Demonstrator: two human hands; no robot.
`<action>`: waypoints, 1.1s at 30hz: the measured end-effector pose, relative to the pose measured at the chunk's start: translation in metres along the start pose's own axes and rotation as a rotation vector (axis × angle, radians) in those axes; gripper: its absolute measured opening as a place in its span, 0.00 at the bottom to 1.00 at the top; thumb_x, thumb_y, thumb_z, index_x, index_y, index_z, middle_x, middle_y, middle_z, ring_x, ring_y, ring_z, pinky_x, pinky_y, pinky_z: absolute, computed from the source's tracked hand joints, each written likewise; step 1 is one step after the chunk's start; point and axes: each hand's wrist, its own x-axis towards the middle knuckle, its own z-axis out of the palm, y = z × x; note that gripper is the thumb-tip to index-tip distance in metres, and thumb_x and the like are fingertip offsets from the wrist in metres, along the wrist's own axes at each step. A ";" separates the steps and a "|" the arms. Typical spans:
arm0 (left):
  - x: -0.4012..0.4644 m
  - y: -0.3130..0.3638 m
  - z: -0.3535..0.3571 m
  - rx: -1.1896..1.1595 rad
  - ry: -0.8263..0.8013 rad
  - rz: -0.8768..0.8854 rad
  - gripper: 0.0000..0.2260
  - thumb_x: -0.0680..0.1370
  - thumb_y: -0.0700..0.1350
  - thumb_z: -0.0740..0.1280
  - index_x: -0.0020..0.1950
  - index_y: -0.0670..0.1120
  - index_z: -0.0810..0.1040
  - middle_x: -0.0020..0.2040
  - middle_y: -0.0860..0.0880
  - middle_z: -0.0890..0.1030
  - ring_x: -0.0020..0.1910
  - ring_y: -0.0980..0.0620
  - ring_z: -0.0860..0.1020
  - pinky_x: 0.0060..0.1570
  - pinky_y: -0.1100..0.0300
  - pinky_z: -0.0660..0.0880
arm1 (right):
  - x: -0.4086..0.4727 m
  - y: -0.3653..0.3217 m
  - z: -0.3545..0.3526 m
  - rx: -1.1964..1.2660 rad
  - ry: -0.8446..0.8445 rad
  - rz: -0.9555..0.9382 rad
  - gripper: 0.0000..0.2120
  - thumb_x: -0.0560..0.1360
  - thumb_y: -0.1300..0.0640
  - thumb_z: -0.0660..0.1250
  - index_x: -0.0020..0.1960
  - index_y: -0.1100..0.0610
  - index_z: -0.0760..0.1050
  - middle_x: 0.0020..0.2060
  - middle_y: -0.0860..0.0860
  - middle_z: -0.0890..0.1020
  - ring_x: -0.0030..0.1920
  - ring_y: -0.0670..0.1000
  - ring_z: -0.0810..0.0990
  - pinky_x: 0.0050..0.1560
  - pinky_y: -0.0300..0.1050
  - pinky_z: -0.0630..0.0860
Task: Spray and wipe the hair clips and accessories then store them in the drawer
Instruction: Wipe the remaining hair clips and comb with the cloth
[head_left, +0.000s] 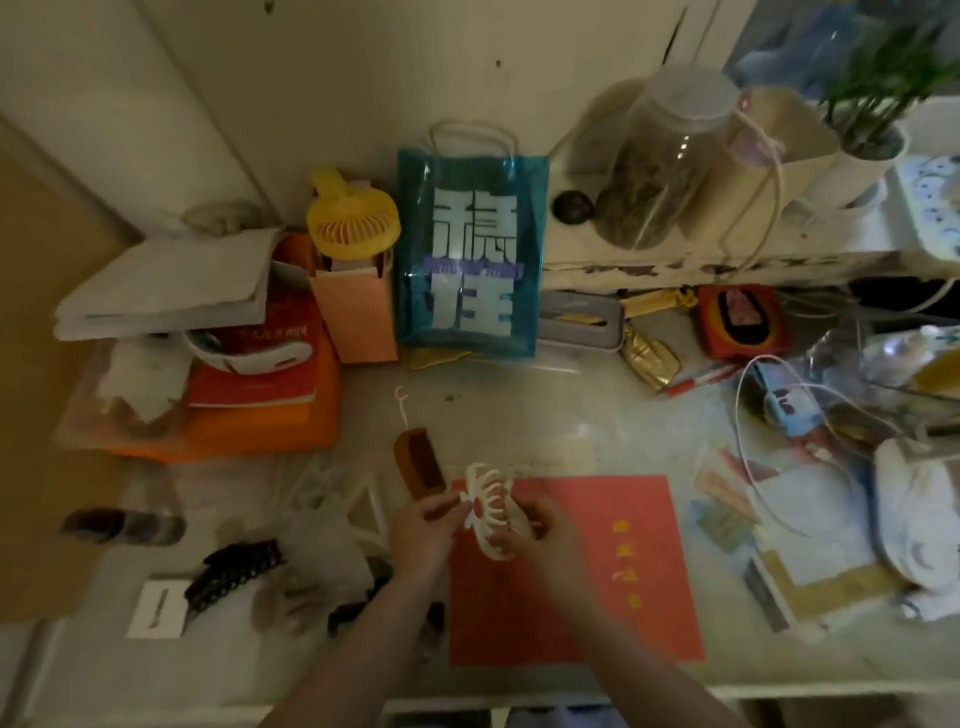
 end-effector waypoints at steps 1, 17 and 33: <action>0.008 -0.001 -0.005 0.017 -0.011 -0.013 0.08 0.71 0.44 0.73 0.50 0.49 0.82 0.53 0.45 0.83 0.52 0.46 0.80 0.57 0.46 0.76 | 0.001 0.002 0.009 0.006 0.023 0.035 0.19 0.63 0.67 0.75 0.45 0.46 0.77 0.41 0.44 0.82 0.41 0.43 0.80 0.40 0.37 0.75; 0.041 -0.007 -0.011 0.233 0.071 -0.009 0.12 0.76 0.44 0.68 0.58 0.45 0.80 0.58 0.47 0.81 0.56 0.49 0.77 0.54 0.62 0.69 | 0.018 0.014 0.056 -0.098 0.218 0.137 0.06 0.73 0.55 0.70 0.49 0.54 0.82 0.38 0.48 0.85 0.37 0.45 0.82 0.36 0.35 0.75; 0.003 0.030 -0.031 0.292 -0.173 0.299 0.21 0.74 0.44 0.71 0.66 0.49 0.73 0.64 0.51 0.73 0.59 0.54 0.73 0.60 0.58 0.72 | -0.016 -0.053 -0.016 0.254 0.091 0.067 0.06 0.71 0.58 0.73 0.43 0.60 0.80 0.32 0.50 0.82 0.32 0.43 0.78 0.33 0.35 0.73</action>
